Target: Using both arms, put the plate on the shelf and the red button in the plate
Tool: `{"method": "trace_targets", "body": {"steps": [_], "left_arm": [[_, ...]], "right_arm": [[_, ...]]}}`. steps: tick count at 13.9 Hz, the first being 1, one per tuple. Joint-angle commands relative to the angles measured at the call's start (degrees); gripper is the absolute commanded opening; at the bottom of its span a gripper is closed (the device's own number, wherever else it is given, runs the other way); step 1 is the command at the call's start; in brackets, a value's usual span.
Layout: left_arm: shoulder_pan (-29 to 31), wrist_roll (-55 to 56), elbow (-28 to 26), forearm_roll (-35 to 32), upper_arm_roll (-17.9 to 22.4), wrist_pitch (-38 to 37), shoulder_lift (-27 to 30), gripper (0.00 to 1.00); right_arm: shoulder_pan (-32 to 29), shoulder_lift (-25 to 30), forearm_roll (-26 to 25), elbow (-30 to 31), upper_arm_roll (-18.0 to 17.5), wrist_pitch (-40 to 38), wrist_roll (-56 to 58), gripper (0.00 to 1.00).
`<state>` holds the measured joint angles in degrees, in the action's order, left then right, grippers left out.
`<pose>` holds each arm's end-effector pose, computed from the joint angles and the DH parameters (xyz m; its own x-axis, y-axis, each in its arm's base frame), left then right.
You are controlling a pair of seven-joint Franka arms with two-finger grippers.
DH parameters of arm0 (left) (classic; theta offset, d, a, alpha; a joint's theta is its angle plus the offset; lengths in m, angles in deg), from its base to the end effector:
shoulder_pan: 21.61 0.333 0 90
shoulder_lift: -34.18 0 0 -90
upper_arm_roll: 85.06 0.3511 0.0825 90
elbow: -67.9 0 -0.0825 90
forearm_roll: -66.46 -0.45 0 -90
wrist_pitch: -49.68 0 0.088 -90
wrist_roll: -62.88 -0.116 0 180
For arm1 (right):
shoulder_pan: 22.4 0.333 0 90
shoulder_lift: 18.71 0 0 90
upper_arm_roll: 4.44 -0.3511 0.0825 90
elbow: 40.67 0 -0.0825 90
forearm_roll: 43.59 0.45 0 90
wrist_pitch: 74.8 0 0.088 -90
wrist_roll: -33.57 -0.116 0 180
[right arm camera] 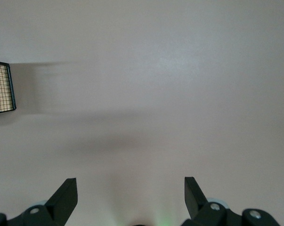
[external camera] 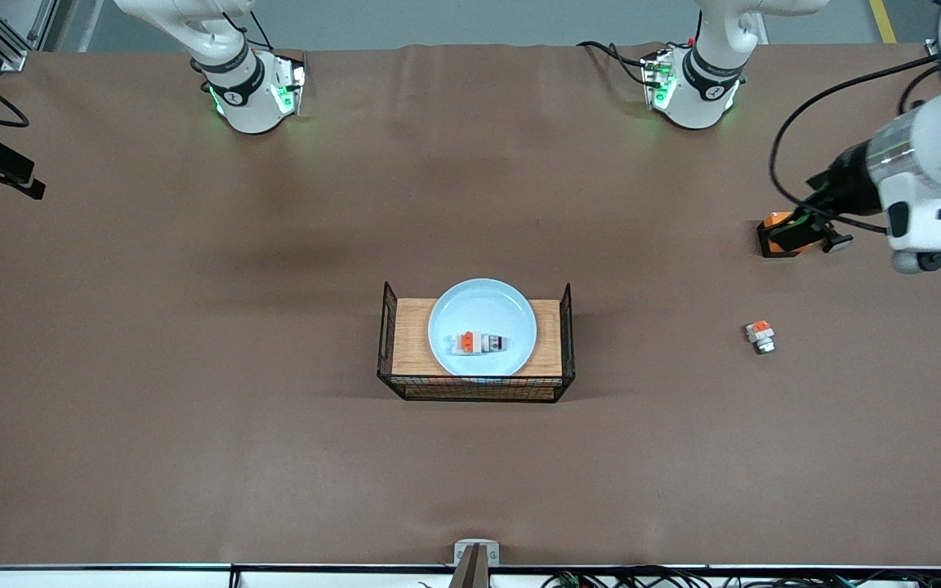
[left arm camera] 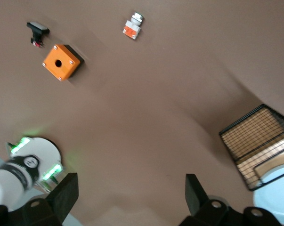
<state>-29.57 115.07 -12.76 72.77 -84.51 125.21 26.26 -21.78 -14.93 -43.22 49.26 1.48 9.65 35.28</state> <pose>0.6301 -0.0973 0.6309 0.6935 0.6849 -0.2233 0.6801 -0.7247 -0.1107 0.5846 -0.0557 0.6825 0.9977 -0.0615 -0.0296 -0.0620 -0.9980 -0.0141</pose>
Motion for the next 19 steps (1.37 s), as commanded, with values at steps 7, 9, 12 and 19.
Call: {"method": "trace_targets", "body": {"steps": [7,9,12,19], "left_arm": [[7.87,-21.85,-10.12,-4.02,-0.20,8.57,5.01,1.00],[9.71,-25.28,-10.04,-4.03,-0.20,10.86,5.01,1.00],[11.38,-29.76,-9.51,-3.42,-0.03,11.83,4.84,1.00],[10.42,-37.12,-5.65,-4.99,-2.65,12.01,4.40,1.00]], "right_arm": [[-2.20,3.07,0.59,3.58,-1.26,1.43,0.75,1.00],[-2.47,3.07,0.59,3.59,-1.26,1.43,0.75,1.00],[-1.94,2.90,0.59,3.24,-1.18,1.60,0.75,1.00],[-1.41,2.81,0.68,3.32,-1.26,1.87,0.75,1.00]]}}
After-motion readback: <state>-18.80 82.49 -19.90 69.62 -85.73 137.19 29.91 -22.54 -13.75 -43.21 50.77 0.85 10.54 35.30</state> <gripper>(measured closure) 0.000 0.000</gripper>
